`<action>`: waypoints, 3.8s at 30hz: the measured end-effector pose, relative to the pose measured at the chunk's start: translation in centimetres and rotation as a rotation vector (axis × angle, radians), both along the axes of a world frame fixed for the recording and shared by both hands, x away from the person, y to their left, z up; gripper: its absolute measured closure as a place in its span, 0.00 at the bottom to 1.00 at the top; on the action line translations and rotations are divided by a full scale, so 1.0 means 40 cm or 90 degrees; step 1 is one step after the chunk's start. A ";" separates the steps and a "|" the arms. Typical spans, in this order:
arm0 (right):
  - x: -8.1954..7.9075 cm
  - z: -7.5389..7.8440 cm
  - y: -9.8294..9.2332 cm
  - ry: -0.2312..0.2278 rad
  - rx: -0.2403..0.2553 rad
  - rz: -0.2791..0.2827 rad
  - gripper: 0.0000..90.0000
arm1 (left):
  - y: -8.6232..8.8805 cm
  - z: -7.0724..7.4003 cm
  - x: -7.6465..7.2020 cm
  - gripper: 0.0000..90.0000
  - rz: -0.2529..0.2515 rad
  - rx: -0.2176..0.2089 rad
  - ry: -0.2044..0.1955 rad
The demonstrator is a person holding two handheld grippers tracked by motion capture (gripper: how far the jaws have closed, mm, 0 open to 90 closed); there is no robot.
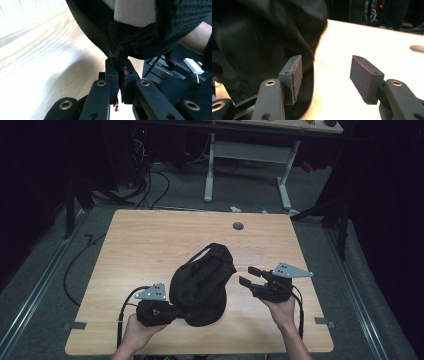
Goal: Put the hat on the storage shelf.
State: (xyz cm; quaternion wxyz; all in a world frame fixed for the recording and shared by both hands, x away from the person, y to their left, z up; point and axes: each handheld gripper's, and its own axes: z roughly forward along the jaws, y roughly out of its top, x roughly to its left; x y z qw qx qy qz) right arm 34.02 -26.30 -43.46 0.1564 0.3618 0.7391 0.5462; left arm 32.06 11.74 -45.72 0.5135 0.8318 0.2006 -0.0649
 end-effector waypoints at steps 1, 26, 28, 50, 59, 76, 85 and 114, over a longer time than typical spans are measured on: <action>0.000 -0.006 -0.005 0.008 -0.002 -0.003 0.47 | 0.003 0.001 0.000 0.96 0.005 0.000 -0.002; -0.011 -0.202 -0.074 0.129 -0.215 -0.207 0.49 | 0.038 0.045 0.013 0.96 0.118 -0.028 -0.053; -0.010 -0.207 -0.075 0.132 -0.222 -0.213 0.49 | 0.041 0.051 0.016 0.96 0.127 -0.026 -0.058; -0.006 -0.240 -0.083 0.150 -0.230 -0.244 0.40 | 0.069 0.096 0.072 0.96 0.229 -0.031 -0.089; -0.007 -0.240 -0.083 0.150 -0.230 -0.244 0.40 | 0.054 0.126 0.119 0.96 0.264 -0.027 -0.105; -0.007 -0.240 -0.083 0.151 -0.230 -0.245 0.39 | 0.017 0.123 0.195 0.96 0.322 0.011 -0.113; -0.007 -0.240 -0.083 0.151 -0.230 -0.245 0.39 | 0.003 0.105 0.219 0.96 0.327 0.042 -0.118; -0.007 -0.240 -0.083 0.151 -0.229 -0.245 0.39 | -0.034 0.046 0.252 0.96 0.340 0.078 -0.114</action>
